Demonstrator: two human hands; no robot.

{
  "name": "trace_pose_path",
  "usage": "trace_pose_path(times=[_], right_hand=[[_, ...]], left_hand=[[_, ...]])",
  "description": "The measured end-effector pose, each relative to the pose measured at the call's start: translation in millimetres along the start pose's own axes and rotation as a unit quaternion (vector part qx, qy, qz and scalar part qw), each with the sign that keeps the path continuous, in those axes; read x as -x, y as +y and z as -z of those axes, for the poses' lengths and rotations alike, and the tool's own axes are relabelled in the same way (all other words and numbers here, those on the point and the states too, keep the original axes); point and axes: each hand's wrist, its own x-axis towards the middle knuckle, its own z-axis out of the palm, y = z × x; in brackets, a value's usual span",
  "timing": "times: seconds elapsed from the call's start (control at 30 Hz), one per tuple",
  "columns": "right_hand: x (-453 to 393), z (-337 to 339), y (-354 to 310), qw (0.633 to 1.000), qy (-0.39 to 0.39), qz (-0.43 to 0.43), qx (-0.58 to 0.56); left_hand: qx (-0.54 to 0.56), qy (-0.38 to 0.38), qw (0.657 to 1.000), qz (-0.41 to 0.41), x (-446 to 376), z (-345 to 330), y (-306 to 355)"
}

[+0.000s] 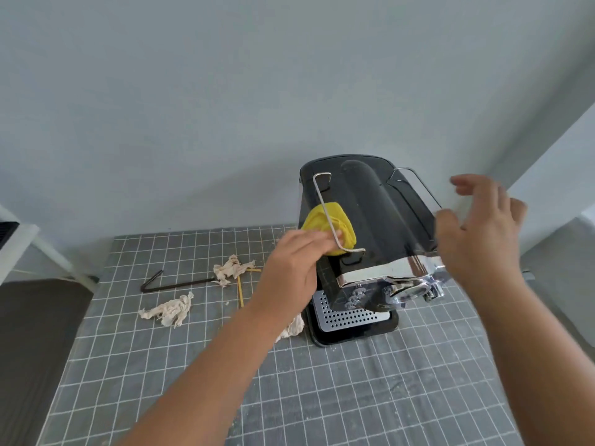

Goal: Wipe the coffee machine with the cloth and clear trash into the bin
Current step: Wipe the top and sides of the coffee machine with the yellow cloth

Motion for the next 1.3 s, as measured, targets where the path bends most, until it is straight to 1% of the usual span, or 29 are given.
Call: trace_pose_path(times=[0.07,0.1,0.13,0.2,0.27,0.37,0.43,0.53,0.67,0.8,0.97,1.0,1.07,1.13,1.17,1.23,1.27,1.3], right_hand=[[-18,3,21,0.991,-0.089,-0.093,0.038],[-24,0,27,0.984,-0.128,-0.12,0.04],[-27,-3,30,0.978,-0.158,-0.132,0.03],[-27,-12,29,0.974,-0.186,-0.132,-0.004],[-24,-21,27,0.975,-0.186,-0.118,-0.029],[-19,-28,31,0.984,-0.156,-0.081,-0.034],[-20,-26,37,0.984,-0.146,-0.086,-0.059],[-23,-20,46,0.976,-0.152,-0.11,-0.115],[-20,-19,53,0.964,-0.152,-0.115,-0.184],[-19,-26,59,0.95,-0.155,-0.127,-0.241],[-21,-26,62,0.939,-0.155,-0.135,-0.276],[-21,-25,62,0.937,-0.155,-0.134,-0.284],[-21,-23,64,0.933,-0.16,-0.132,-0.296],[-21,-24,66,0.931,-0.165,-0.122,-0.303],[-21,-25,68,0.929,-0.169,-0.118,-0.308],[-22,-25,70,0.924,-0.175,-0.117,-0.32],[-22,-25,71,0.922,-0.176,-0.115,-0.324],[-23,-25,72,0.923,-0.177,-0.112,-0.324]], left_hand=[[0.002,0.0,1.0,0.004,10,0,8],[-0.001,0.001,1.0,0.005,11,0,9],[-0.009,0.002,1.0,0.004,10,0,10],[-0.029,0.004,1.0,0.004,3,-1,10],[-0.05,0.013,0.999,0.011,-5,-3,7],[-0.076,0.005,0.996,0.04,-22,-5,-2],[-0.098,-0.005,0.993,0.061,-34,-7,-10],[-0.116,-0.009,0.987,0.113,-54,-12,-21],[-0.131,-0.017,0.981,0.14,-63,-15,-21],[-0.124,-0.006,0.974,0.191,-52,-11,3],[-0.109,-0.008,0.963,0.247,-21,8,66],[-0.117,-0.008,0.956,0.267,-15,14,76],[-0.152,-0.008,0.929,0.338,-8,31,80],[-0.154,0.034,0.903,0.399,-11,51,79],[-0.146,0.065,0.898,0.41,-16,59,82],[-0.159,0.108,0.904,0.382,-35,60,97],[-0.176,0.111,0.914,0.348,-46,54,109],[-0.192,0.097,0.927,0.307,-56,43,122]])
